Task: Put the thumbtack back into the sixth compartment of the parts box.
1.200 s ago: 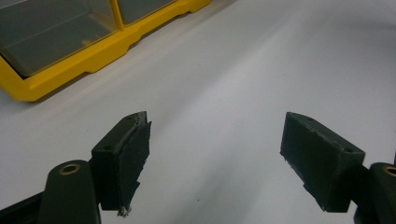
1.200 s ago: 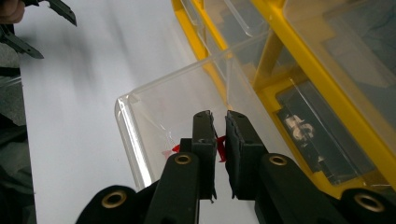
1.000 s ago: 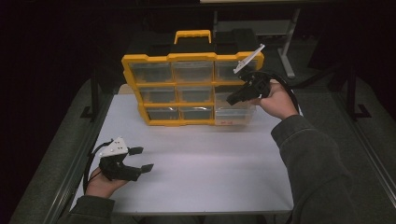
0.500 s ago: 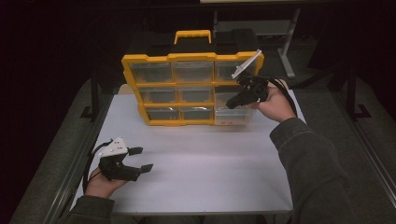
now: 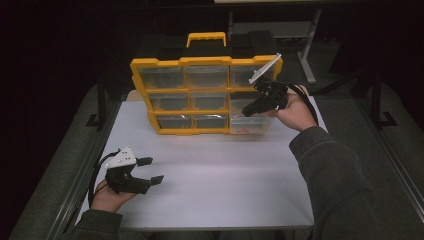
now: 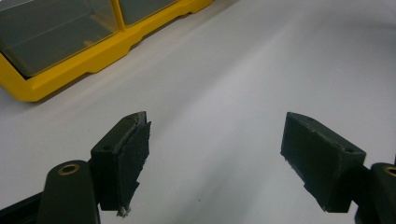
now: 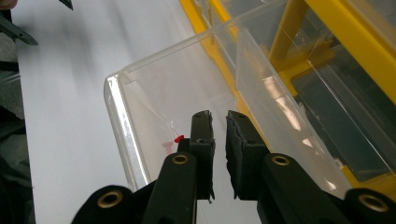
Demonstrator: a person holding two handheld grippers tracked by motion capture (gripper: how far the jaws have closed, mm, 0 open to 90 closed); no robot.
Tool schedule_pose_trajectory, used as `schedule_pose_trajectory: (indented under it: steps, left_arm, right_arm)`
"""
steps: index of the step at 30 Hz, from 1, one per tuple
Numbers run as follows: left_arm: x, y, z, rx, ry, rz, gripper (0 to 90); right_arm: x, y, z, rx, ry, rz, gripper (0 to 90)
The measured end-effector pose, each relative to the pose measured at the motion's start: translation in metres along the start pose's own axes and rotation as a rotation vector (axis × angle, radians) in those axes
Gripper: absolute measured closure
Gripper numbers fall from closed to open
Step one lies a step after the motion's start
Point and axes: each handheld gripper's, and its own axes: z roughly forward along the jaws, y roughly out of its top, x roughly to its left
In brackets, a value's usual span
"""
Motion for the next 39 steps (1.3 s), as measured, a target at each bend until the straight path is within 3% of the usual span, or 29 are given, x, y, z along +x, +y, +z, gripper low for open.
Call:
schedule_pose_trajectory:
  steps: [17,25,39]
  left_arm:
    - [0.002,0.001,-0.003,-0.022,-0.006,0.004,23.2]
    - [0.003,0.001,-0.003,-0.008,-0.001,0.012,23.2]
    - [0.002,0.001,-0.001,-0.007,-0.001,0.020,23.2]
  right_arm:
    - [0.004,0.002,-0.012,-0.051,0.027,-0.004,80.0]
    - [0.012,0.008,-0.023,-0.089,0.038,-0.019,80.2]
    - [0.025,0.009,-0.033,-0.097,0.041,-0.047,80.3]
